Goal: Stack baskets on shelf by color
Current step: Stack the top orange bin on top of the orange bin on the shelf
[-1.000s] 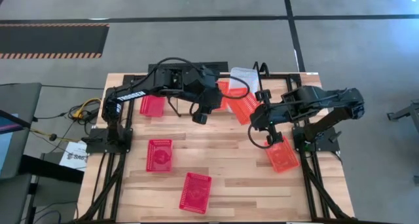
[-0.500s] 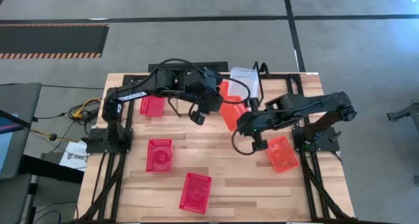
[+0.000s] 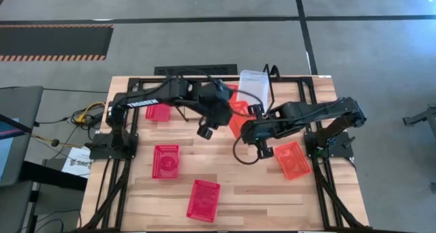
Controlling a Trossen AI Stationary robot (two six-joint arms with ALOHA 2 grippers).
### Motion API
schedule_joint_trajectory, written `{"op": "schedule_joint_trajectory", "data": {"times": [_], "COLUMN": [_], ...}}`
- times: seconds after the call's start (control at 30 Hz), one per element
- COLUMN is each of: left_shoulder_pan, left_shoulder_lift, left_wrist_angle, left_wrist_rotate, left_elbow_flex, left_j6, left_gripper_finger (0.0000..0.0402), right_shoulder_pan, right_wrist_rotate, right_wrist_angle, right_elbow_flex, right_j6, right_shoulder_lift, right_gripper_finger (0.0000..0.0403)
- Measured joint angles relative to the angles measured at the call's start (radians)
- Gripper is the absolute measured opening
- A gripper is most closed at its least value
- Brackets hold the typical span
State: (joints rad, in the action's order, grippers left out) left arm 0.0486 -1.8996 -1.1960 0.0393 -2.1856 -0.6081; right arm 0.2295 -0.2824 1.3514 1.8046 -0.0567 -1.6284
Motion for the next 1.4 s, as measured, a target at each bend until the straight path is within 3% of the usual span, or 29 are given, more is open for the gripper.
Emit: {"op": "schedule_joint_trajectory", "data": {"times": [0.2,0.47,0.8,0.97,1.27,1.4], "left_shoulder_pan": [-0.028,-0.069,-0.084,-0.059,-0.037,-0.036], "left_shoulder_lift": [-0.002,-0.002,-0.001,0.0,0.0,0.0], "left_wrist_angle": [0.062,0.111,0.112,0.114,0.113,0.107], "left_wrist_rotate": [-0.087,-0.185,-0.177,-0.093,-0.085,-0.036], "left_elbow_flex": [0.09,0.048,0.043,0.071,0.096,0.096], "left_j6": [-0.097,-0.158,-0.157,-0.154,-0.151,-0.137], "left_gripper_finger": [0.0165,0.0175,0.0175,0.0175,0.0174,0.0168], "right_shoulder_pan": [0.006,0.006,0.004,0.009,0.033,0.038], "right_wrist_rotate": [0.031,0.04,0.049,0.05,0.05,0.052], "right_wrist_angle": [-0.008,0.004,0.0,-0.029,-0.037,-0.053], "right_elbow_flex": [0.0,0.0,0.0,0.0,0.0,0.0], "right_j6": [0.021,0.031,0.026,0.023,0.023,0.03], "right_shoulder_lift": [0.016,0.021,0.021,0.021,0.021,0.021], "right_gripper_finger": [0.0001,0.0001,0.0001,0.0001,0.0001,0.0001]}}
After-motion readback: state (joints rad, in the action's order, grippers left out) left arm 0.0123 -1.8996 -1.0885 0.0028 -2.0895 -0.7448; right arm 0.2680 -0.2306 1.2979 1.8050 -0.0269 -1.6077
